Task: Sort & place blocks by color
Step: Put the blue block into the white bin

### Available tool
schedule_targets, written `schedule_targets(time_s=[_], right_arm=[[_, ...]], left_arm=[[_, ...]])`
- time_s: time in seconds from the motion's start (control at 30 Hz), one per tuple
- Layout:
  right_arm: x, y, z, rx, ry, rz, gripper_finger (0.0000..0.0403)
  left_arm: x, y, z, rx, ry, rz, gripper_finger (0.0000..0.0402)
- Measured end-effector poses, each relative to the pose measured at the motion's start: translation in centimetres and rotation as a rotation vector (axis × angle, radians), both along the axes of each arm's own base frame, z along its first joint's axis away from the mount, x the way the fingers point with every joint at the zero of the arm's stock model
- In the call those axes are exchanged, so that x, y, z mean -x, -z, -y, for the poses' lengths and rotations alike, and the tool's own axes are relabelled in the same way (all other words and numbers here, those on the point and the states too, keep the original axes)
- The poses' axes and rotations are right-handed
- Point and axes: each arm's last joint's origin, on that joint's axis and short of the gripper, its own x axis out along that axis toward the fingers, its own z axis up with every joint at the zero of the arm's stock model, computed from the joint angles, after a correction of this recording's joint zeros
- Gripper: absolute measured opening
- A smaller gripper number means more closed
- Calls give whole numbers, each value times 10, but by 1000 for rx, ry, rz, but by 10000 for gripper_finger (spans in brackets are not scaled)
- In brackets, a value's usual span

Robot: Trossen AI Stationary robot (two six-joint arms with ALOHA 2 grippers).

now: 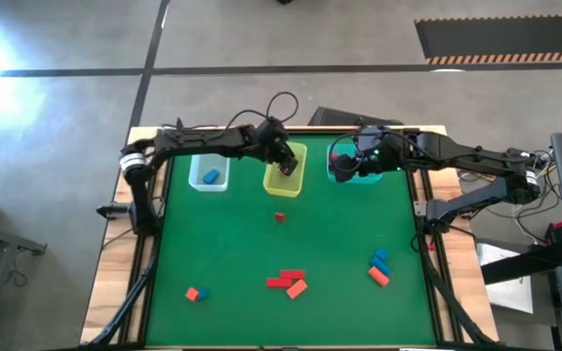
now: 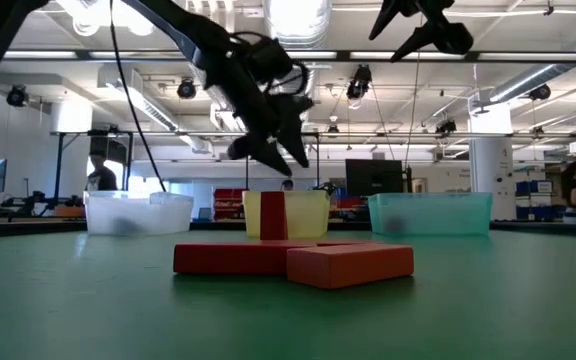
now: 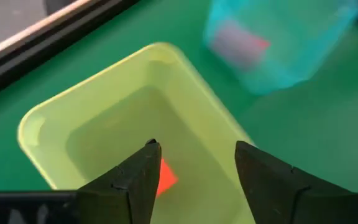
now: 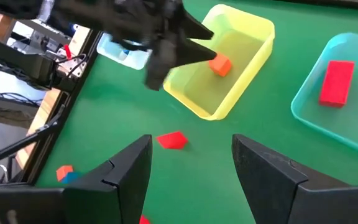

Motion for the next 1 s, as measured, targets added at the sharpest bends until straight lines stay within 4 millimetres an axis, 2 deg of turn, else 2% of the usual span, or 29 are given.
schedule_targets(time_s=[0.17,0.37,0.53,0.77,0.9,1.0], right_arm=[[-1,1,-3,-41,27,5,210],[-1,9,-5,-112,89,1,210],[-2,16,-10,-170,121,-12,210],[-2,35,-24,-349,117,-70,210],[-1,52,-36,-456,119,-128,210],[1,66,-53,-563,84,-199,210]], left_arm=[[14,-45,16,-44,49,113,188],[35,-95,45,-182,175,213,188],[56,-127,71,-244,244,299,188],[88,-136,95,-247,278,352,189],[104,-131,100,-226,265,362,189],[113,-123,101,-187,228,363,189]])
